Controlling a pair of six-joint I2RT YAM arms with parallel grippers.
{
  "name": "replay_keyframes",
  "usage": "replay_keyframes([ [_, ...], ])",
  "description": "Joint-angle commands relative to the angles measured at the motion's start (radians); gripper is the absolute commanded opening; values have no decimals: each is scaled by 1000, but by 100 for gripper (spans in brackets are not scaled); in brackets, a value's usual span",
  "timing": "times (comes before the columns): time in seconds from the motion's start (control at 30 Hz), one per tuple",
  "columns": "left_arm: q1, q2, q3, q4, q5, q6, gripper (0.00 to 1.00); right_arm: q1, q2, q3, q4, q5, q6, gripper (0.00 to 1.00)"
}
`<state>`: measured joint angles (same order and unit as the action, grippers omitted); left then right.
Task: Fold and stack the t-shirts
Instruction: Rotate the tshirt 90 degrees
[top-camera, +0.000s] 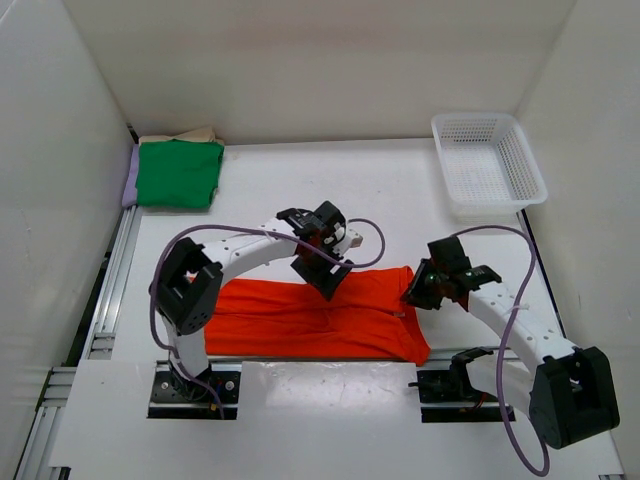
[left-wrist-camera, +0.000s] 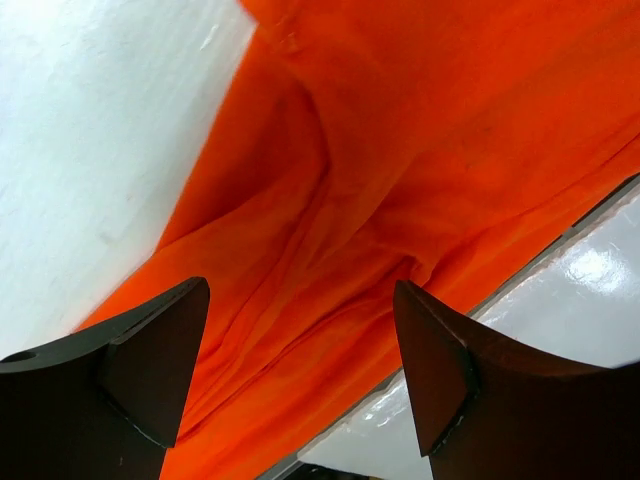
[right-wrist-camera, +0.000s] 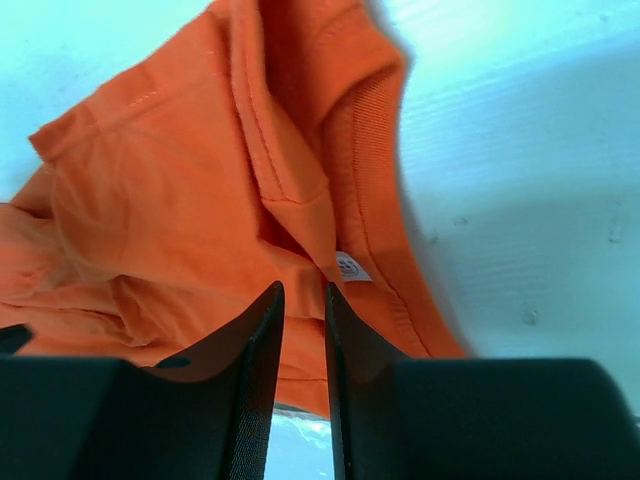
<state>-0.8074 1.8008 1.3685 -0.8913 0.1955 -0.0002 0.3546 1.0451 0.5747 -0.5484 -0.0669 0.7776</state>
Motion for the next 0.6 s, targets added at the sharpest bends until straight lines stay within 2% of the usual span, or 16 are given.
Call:
replay_keyframes([
  [0.0, -18, 14, 49, 31, 45, 0, 84, 13, -10, -32, 42, -25, 2, 27],
  [0.07, -18, 35, 60, 31, 18, 0, 84, 14, -10, -32, 42, -25, 2, 27],
  [0.13, -18, 35, 60, 31, -17, 0, 84, 14, -10, -42, 25, -5, 2, 31],
  [0.23, 29, -47, 6, 31, -76, 0, 86, 14, -10, 6, -8, 50, 2, 33],
  [0.3, 112, -136, -53, 31, -128, 0, 87, 35, -34, 74, -44, 122, 2, 30],
  [0.4, 239, -244, -170, 41, -293, 0, 87, 69, -46, 148, -62, 186, 2, 26],
  [0.47, 353, -305, -242, 55, -416, 0, 87, 69, 1, 197, -62, 196, 2, 22],
  [0.57, 479, -359, -379, 80, -473, 0, 87, 78, 116, 230, -62, 187, 11, 16],
])
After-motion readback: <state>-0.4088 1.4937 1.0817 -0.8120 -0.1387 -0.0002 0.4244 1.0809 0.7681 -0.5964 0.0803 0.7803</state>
